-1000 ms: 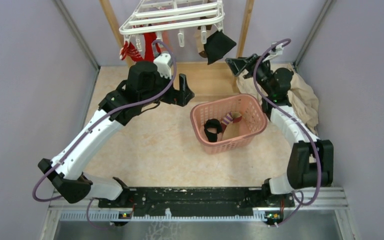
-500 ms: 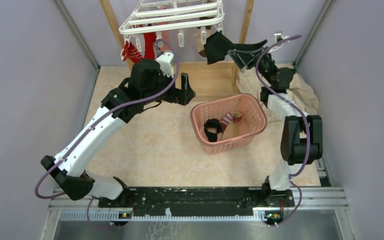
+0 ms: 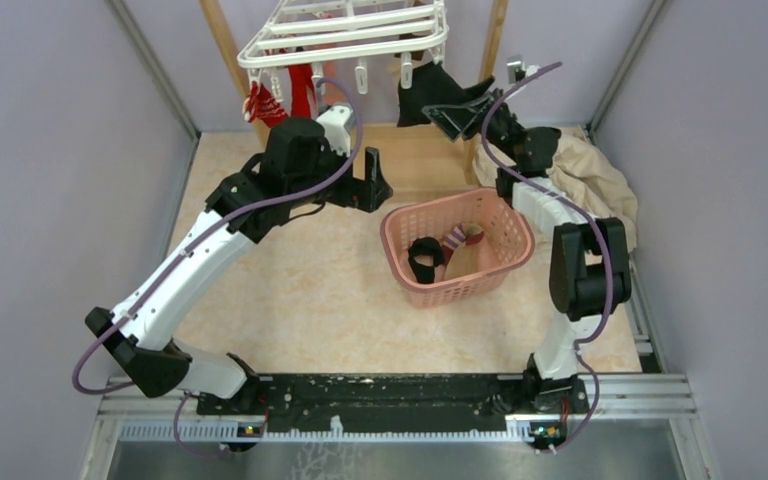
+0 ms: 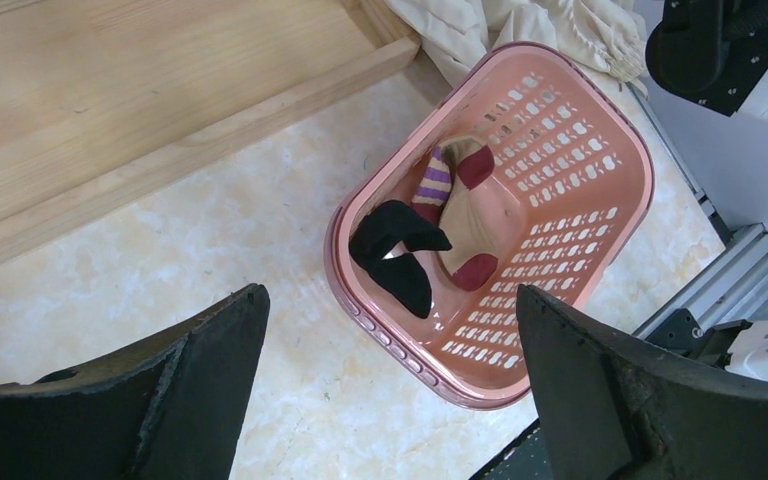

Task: Remove the socks clipped to the hanger
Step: Remove the sock from the hanger.

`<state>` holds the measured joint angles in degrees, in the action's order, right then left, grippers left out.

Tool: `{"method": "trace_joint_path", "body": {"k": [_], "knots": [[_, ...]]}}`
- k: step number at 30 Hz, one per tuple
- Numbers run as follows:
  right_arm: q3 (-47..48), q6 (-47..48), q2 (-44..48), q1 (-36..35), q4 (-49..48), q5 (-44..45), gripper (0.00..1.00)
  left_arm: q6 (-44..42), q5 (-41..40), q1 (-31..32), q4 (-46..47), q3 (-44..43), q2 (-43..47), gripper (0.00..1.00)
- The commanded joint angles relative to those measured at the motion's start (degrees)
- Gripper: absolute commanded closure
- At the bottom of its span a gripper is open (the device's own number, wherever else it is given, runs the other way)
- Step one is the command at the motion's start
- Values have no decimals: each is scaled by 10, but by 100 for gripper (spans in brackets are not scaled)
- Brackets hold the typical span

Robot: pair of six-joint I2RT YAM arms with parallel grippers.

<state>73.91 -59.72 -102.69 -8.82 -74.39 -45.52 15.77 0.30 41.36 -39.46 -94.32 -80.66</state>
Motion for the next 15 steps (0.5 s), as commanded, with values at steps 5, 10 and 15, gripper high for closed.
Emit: {"method": "trace_joint_path", "body": {"k": [5,10,15], "knots": [[-28,76,78,-17,80,9,64,5,2,-3,-18,-9,29,1],[-51,112,105,-34,124,23,86,7,-16,-3,-20,-6,37,1],[-70,181,133,-72,197,51,89,9,-18,-3,-19,-2,43,1]]}}
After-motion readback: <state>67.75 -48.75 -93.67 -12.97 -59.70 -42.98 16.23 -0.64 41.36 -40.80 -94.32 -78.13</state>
